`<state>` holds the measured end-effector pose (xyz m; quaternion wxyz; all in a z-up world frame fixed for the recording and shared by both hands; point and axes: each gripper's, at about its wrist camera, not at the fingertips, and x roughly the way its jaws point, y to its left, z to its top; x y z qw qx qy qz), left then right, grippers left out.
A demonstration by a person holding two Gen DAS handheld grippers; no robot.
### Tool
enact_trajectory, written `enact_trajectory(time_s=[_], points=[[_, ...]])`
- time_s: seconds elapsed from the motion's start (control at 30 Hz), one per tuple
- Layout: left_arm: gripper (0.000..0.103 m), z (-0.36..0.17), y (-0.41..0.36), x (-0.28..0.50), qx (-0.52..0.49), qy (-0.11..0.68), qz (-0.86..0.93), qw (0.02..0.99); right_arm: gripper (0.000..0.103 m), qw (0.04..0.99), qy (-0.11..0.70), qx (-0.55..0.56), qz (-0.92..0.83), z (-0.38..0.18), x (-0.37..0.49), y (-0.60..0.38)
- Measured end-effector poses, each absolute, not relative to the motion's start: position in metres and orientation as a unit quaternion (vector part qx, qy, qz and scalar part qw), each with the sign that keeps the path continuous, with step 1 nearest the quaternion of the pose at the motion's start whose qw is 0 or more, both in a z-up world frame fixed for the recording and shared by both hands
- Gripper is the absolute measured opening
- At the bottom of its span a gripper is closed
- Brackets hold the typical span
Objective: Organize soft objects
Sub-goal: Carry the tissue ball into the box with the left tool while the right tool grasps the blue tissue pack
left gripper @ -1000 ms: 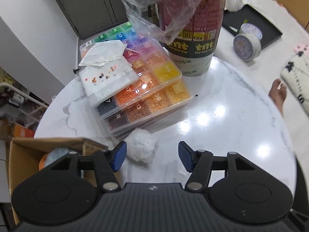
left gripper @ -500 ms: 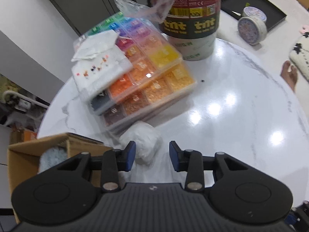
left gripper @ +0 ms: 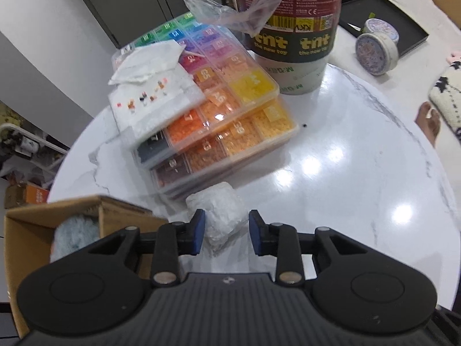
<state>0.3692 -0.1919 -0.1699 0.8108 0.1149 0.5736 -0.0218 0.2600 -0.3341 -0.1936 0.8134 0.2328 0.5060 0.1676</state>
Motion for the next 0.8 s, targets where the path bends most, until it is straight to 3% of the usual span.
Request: enact_trajectory(time_s=[0.8], points=[[0.028,-0.073,-0.151,0.323,0.014,0.538,-0.09,0.838,0.067,0.803,0.541,0.163,0.188,-0.201,0.274,-0.26]])
